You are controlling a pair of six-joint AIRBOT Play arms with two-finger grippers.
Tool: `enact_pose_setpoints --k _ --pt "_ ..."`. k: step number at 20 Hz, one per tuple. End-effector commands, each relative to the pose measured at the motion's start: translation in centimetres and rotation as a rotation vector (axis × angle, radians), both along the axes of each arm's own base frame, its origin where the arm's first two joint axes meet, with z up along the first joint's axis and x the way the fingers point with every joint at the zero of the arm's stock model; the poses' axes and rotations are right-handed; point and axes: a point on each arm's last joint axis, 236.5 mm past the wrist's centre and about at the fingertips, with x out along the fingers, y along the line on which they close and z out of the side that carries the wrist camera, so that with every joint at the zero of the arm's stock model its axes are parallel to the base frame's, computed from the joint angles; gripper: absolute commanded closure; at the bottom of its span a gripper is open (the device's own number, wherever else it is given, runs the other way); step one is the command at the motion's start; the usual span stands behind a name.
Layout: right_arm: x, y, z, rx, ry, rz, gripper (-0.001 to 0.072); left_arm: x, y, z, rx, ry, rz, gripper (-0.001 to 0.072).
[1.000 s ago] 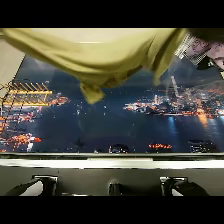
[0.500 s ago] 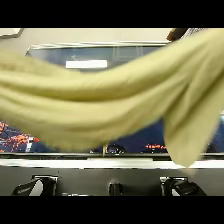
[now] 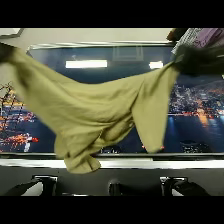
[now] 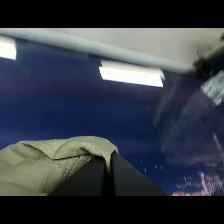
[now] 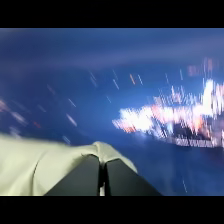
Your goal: Fold the clothes and pants, and hang the long-sleeved shirts on hangers.
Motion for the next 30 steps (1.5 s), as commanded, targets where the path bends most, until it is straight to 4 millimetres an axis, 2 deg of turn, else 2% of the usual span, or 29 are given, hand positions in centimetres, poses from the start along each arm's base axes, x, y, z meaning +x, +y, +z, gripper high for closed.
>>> enact_pose_setpoints --k 1,3,4,5,6,7,9,10,11,13,15,16,17,19,21,23,25,30 --pt "4.5 0.9 -13.7 -0.058 0.257 0.001 0.0687 7.7 -3.7 -15.4 -0.031 0.247 -0.053 0.0689" --pt "6.2 1.2 -20.3 -0.075 0.347 -0.008 0.0687 9.2 -5.4 -22.9 -0.082 0.393 -0.041 0.0689" --pt "6.8 1.3 -22.8 -0.082 0.383 -0.011 0.0687 9.3 -6.0 -25.8 -0.121 0.467 -0.03 0.0681" --pt "7.2 1.4 -24.6 -0.085 0.41 -0.013 0.0687 9.2 -6.3 -27.5 -0.151 0.516 -0.02 0.0617" --pt "7.5 1.5 -25.9 -0.089 0.429 -0.014 0.0687 9.1 -6.3 -28.1 -0.172 0.541 -0.009 0.0503" --pt "7.7 1.5 -26.6 -0.09 0.437 -0.015 0.0687 9.0 -6.0 -27.6 -0.181 0.543 -0.004 0.0367" --pt "7.6 1.4 -26.3 -0.093 0.436 -0.015 0.0687 8.3 -4.1 -24.7 -0.184 0.521 -0.004 0.0094" --pt "7.3 1.4 -26.0 -0.095 0.439 -0.013 0.0687 7.5 -2.6 -22.5 -0.171 0.498 -0.012 0.0025" --pt "6.9 1.3 -25.6 -0.098 0.445 -0.01 0.0687 6.0 -0.9 -20.7 -0.142 0.489 -0.018 0.0018" --pt "5.9 1.1 -25.1 -0.109 0.464 0.006 0.0687 2.1 2.5 -18.9 -0.127 0.508 0.016 0.0018" --pt "5.1 1.0 -24.8 -0.119 0.484 0.02 0.0687 -2.8 4.4 -19.9 -0.123 0.542 0.044 0.0018" --pt "4.9 0.9 -24.7 -0.126 0.49 0.031 0.0687 -5.8 4.6 -21.6 -0.145 0.588 0.07 0.0018" --pt "4.6 0.9 -24.7 -0.131 0.498 0.038 0.0687 -8.9 4.1 -23.8 -0.161 0.643 0.075 0.0018" --pt "4.4 0.8 -24.7 -0.133 0.506 0.039 0.0687 -14.4 1.5 -28.2 -0.212 0.751 0.05 0.0018" --pt "4.4 0.8 -24.7 -0.133 0.508 0.039 0.0687 -18.5 -1.8 -31.4 -0.291 0.829 -0.004 0.0018" --pt "4.4 0.8 -24.7 -0.133 0.508 0.039 0.0687 -21.1 -4.6 -33.3 -0.345 0.884 -0.066 0.0018" --pt "4.4 0.8 -24.7 -0.133 0.508 0.039 0.0687 -22.8 -6.2 -34.5 -0.345 0.926 -0.106 0.0018" --pt "4.4 0.9 -24.7 -0.132 0.508 0.038 0.0687 -22.5 -8.2 -35.6 -0.287 0.908 -0.139 0.0018"
